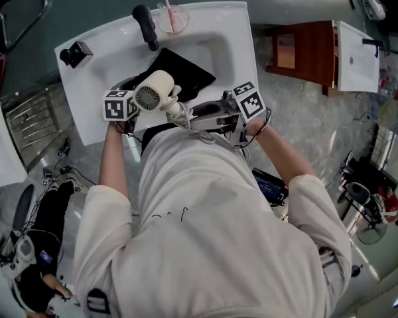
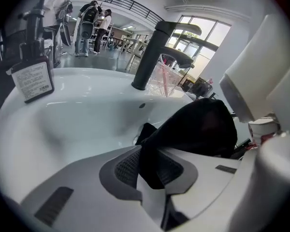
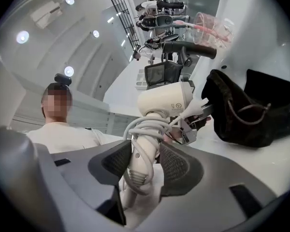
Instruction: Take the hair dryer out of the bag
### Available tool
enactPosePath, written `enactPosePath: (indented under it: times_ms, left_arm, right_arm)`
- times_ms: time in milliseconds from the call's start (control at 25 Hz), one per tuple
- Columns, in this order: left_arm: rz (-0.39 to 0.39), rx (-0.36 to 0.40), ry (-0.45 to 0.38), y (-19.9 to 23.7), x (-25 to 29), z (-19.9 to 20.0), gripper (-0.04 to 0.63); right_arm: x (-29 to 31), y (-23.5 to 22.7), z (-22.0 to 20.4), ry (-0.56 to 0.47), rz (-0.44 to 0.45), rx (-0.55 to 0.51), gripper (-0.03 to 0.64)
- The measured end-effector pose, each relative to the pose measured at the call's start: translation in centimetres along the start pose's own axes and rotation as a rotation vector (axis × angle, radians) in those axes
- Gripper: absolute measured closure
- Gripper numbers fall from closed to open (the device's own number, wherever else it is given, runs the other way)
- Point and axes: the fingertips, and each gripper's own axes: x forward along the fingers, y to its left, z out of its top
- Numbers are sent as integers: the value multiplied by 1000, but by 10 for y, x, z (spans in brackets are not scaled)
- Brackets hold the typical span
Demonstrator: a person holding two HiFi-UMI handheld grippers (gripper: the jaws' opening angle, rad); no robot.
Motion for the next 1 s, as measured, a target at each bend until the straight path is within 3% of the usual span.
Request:
enactPosePath:
  times_ms: [240, 440, 560, 800, 1000]
  left_arm:
    - [124, 89, 17, 34, -35, -3, 516]
    - [260, 46, -8, 69, -69, -4, 516]
    - [308, 27, -25, 80, -84, -5, 516]
    - [311, 22, -4, 80, -86, -18, 517]
    - [302, 15, -3, 78, -80, -18, 517]
  right_arm:
    - [-23, -12, 7, -54, -103, -23, 433]
    - [-37, -12, 15, -105, -159, -37, 433]
    - [-47, -23, 26, -164, -254, -43, 434]
    - [-83, -75, 49, -276, -574, -16, 434]
    - [-97, -107, 54, -353, -631, 94, 437]
